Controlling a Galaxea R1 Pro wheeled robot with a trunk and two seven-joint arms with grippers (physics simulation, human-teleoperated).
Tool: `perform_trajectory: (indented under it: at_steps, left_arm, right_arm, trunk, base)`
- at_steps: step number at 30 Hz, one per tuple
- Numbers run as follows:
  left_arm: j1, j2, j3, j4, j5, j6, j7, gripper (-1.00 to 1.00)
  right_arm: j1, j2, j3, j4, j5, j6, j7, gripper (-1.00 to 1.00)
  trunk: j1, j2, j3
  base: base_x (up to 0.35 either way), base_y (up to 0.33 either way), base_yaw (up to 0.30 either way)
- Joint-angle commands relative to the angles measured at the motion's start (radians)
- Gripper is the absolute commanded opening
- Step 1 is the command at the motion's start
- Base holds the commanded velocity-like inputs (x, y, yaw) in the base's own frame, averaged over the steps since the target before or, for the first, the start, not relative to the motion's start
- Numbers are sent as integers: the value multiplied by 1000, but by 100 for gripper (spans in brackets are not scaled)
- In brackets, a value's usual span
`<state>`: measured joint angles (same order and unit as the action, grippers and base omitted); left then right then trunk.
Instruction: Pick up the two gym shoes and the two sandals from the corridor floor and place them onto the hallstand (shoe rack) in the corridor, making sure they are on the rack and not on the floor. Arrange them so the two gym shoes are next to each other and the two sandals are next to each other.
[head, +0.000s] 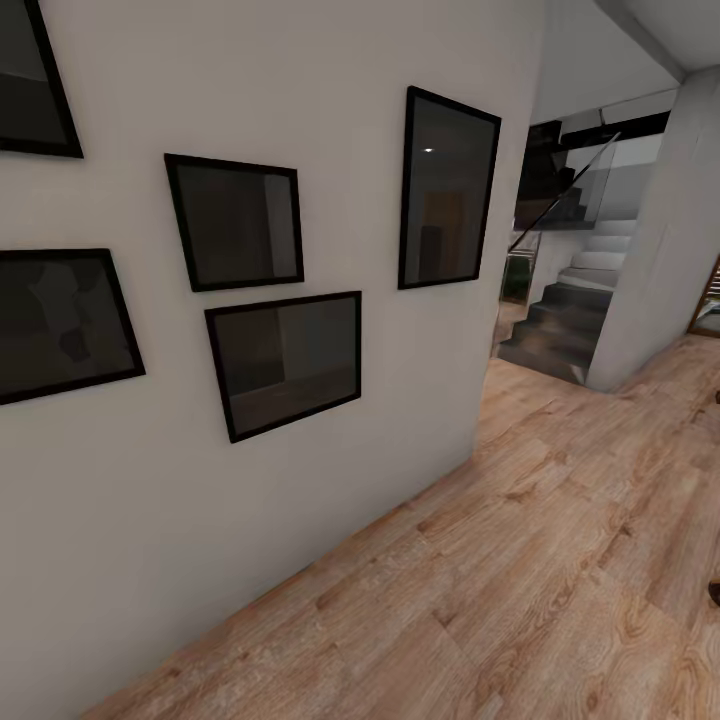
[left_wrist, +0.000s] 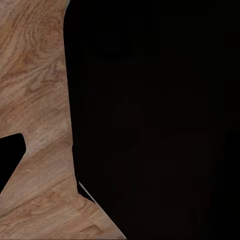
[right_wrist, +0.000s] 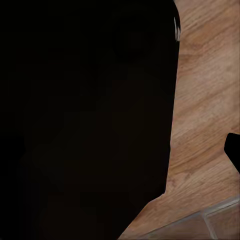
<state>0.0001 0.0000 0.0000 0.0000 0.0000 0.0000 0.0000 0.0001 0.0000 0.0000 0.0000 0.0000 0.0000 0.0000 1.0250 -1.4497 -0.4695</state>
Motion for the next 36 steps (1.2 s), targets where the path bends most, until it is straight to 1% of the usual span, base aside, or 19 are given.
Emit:
perform_trajectory:
  at_steps: [1,5,15,29,33,36]
  left_arm:
    - [0,-2,0,-6,-2,-4,-2,100]
    - [0,-2,-1,-11,-2,-4,-2,100]
    - [0,-2,0,-11,-2,-5,-2,100]
    - [0,-3,1,-11,1,-5,-2,100]
    - [0,-3,2,-11,7,-5,-2,100]
    - [0,-4,4,-20,9,-6,-2,100]
  right_arm:
    - [-6,6,6,-6,5,-3,-6,100]
    - [-6,25,6,-28,6,-3,-8,100]
    - [-6,26,5,-51,5,-4,-7,100]
    - [-6,21,5,-56,5,-9,-8,100]
    - [-6,14,5,-74,6,-32,-9,100]
    - [-6,-2,5,-91,6,-48,-10,100]
  trunk:
    - [0,0,0]
    - [0,0,0]
    - [0,0,0]
    - [0,0,0]
    - [0,0,0]
    - [0,0,0]
  base:
    - [0,0,0]
    - [0,0,0]
    - [0,0,0]
    - [0,0,0]
    - [0,0,0]
    - [0,0,0]
